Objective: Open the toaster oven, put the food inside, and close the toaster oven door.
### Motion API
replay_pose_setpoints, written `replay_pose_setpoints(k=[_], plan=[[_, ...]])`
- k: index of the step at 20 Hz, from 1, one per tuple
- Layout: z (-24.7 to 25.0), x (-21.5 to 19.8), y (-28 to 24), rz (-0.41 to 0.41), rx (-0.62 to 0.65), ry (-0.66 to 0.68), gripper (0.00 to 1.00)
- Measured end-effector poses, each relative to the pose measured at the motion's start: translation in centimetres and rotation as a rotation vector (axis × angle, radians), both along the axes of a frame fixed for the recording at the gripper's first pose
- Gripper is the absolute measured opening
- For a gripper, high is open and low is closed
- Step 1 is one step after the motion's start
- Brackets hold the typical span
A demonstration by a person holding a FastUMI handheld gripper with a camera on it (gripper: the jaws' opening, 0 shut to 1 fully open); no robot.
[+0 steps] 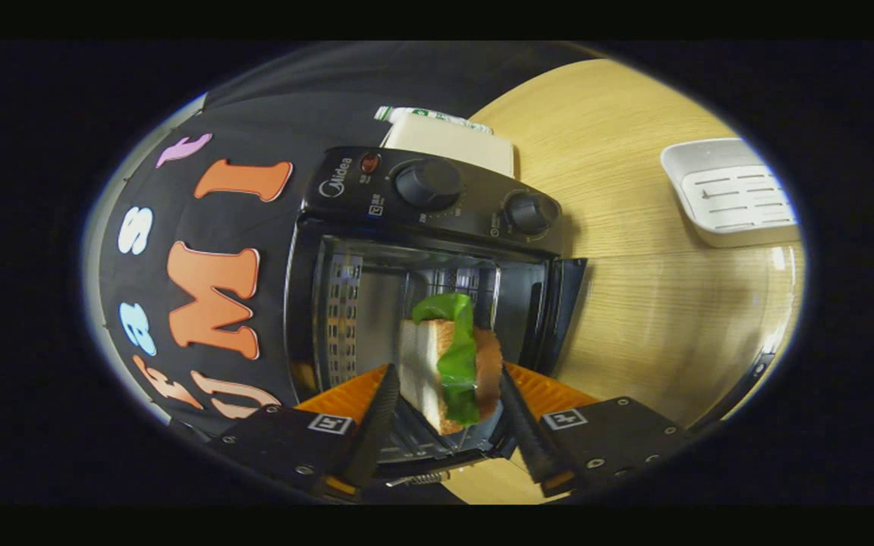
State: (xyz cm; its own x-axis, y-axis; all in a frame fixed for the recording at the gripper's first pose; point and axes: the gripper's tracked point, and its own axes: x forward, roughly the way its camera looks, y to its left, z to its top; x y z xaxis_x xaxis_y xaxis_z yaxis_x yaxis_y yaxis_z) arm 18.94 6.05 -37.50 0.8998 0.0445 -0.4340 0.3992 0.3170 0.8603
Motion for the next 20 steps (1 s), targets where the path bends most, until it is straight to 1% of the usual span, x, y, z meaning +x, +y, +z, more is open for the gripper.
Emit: replay_pose_setpoints(k=[1, 2, 4, 7, 9, 11, 14, 17, 20], plan=[[0.0, -0.1, 0.2, 0.008, 0.014, 0.003, 0.83], [0.0, -0.2, 0.3, 0.013, 0.024, 0.011, 0.91], [-0.2, -0.8, 0.5, 0.027, 0.001, 0.025, 0.97], [-0.5, -2.6, 0.3, 0.054, -0.053, 0.045, 0.98], [0.2, -4.4, 0.6, 0.086, -0.071, 0.037, 0.98], [1.1, -6.5, 0.8, 0.136, -0.145, 0.027, 0.98], [2.2, -9.9, 0.7, 0.213, -0.297, 0.044, 0.98], [3.9, -12.7, 0.3, 0.292, -0.444, 0.022, 0.98], [3.9, -15.4, -1.0, 0.337, -0.613, 0.035, 0.98]])
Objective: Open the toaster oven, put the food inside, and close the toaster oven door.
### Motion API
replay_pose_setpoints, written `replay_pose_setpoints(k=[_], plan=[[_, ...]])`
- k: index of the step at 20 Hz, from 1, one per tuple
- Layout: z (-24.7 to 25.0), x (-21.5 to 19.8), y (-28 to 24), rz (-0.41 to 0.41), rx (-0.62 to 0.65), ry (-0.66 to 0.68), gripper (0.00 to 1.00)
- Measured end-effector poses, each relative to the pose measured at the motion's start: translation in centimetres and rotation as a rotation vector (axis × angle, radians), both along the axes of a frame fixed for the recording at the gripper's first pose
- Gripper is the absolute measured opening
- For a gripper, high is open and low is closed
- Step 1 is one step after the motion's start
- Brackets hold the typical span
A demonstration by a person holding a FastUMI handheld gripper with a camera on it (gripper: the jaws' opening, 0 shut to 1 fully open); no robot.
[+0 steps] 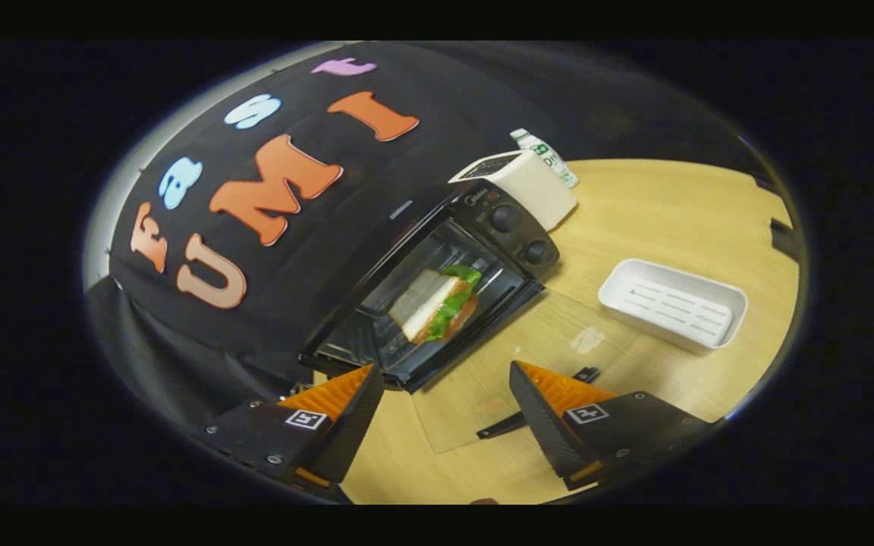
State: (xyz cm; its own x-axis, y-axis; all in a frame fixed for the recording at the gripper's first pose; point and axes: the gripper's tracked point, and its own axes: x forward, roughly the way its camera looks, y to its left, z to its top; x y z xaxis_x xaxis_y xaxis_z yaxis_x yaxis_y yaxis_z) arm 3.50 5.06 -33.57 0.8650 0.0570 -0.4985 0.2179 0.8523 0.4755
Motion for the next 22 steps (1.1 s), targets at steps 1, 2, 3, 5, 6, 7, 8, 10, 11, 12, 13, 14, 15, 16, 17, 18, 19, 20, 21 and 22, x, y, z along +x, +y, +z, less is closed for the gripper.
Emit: replay_pose_setpoints(k=[1, 2, 3, 5, 6, 7, 8, 10, 11, 12, 13, 14, 15, 16, 17, 18, 19, 20, 21, 22], plan=[[-0.4, -0.9, -0.1, 0.018, -0.048, 0.012, 0.98], [-1.1, -1.8, -0.3, 0.040, -0.098, 0.029, 0.98], [-1.8, -2.7, -0.8, 0.056, -0.156, 0.050, 0.98], [-3.4, -4.2, -1.7, 0.085, -0.281, 0.090, 0.98], [-4.1, -4.7, -1.9, 0.104, -0.335, 0.111, 0.99], [-4.9, -5.2, -2.1, 0.127, -0.379, 0.133, 0.98], [-5.6, -5.6, -2.2, 0.147, -0.424, 0.151, 0.99], [-7.1, -6.0, -2.5, 0.192, -0.526, 0.189, 0.99], [-7.8, -6.2, -2.6, 0.219, -0.579, 0.208, 0.99], [-8.6, -6.1, -2.7, 0.244, -0.624, 0.226, 0.99], [-9.4, -5.9, -2.5, 0.267, -0.651, 0.241, 0.99], [-10.0, -5.9, -2.4, 0.287, -0.668, 0.253, 0.99], [-10.7, -5.8, -2.3, 0.302, -0.679, 0.268, 0.99], [-11.4, -5.8, -2.1, 0.315, -0.690, 0.282, 0.99], [-11.8, -5.7, -2.1, 0.325, -0.700, 0.292, 1.00], [-12.2, -5.4, -2.2, 0.331, -0.712, 0.300, 1.00], [-12.4, -5.2, -2.3, 0.336, -0.724, 0.303, 1.00], [-12.5, -4.8, -2.4, 0.337, -0.734, 0.301, 1.00], [-12.6, -4.4, -2.5, 0.335, -0.739, 0.298, 1.00], [-12.7, -4.1, -2.6, 0.332, -0.741, 0.297, 1.00]])
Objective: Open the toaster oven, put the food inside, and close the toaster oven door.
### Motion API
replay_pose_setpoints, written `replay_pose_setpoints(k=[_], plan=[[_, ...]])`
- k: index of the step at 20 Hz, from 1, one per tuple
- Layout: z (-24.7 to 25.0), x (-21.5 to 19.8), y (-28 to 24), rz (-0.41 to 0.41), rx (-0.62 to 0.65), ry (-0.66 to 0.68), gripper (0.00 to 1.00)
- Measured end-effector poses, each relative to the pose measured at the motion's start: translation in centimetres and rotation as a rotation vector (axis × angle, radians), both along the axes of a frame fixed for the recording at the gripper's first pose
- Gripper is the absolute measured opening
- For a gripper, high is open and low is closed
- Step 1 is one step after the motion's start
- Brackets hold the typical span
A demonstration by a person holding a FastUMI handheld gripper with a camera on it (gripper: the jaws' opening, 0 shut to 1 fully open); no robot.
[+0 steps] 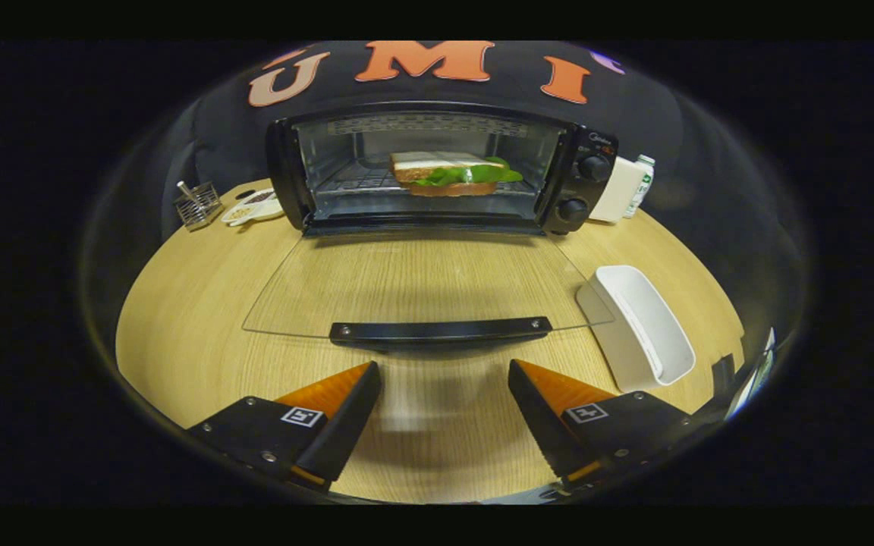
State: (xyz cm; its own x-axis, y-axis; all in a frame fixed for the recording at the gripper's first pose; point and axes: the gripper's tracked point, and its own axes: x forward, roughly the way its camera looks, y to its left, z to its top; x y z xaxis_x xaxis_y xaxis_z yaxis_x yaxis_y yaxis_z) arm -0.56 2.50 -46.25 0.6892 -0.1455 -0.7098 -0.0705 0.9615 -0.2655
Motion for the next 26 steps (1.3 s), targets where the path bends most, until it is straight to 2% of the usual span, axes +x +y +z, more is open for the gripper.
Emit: replay_pose_setpoints(k=[6, 12, 18, 26], plan=[[0.3, 0.3, 0.0, 0.000, -0.009, -0.023, 1.00], [3.5, 0.6, 0.8, 0.011, 0.038, -0.086, 1.00], [8.1, 3.7, 3.0, 0.045, 0.080, -0.181, 1.00], [10.3, 7.9, 4.3, 0.064, 0.101, -0.228, 1.00]])
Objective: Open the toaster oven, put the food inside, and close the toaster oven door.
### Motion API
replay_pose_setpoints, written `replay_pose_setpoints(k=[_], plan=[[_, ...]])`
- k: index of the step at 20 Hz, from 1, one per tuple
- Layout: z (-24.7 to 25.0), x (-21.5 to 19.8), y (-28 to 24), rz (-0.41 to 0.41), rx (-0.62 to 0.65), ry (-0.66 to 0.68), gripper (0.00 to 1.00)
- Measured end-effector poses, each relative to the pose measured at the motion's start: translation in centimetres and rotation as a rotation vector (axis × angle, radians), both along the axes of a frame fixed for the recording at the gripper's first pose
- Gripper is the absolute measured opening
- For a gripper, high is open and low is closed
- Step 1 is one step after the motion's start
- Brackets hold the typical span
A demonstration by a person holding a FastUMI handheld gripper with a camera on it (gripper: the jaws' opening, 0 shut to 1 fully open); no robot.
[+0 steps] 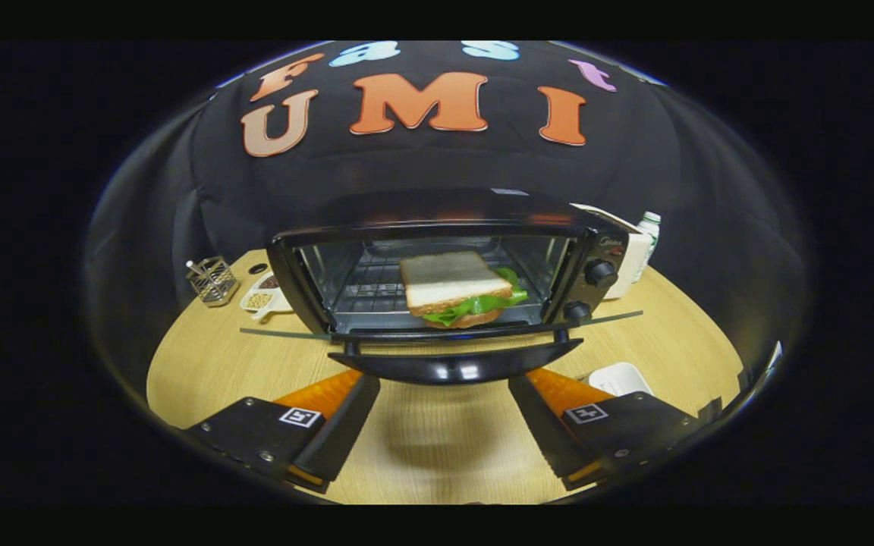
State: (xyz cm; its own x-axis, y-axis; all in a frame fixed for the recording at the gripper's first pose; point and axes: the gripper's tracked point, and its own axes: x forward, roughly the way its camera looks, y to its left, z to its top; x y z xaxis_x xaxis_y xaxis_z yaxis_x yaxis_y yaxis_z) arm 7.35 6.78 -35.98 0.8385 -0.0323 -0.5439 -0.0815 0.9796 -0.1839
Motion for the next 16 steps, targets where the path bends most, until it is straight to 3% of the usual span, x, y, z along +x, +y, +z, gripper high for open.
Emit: replay_pose_setpoints(k=[12, 16], plan=[[4.0, 7.4, 1.3, 0.038, -0.017, -0.094, 1.00], [4.7, 7.8, 1.8, 0.052, -0.025, -0.100, 1.00]])
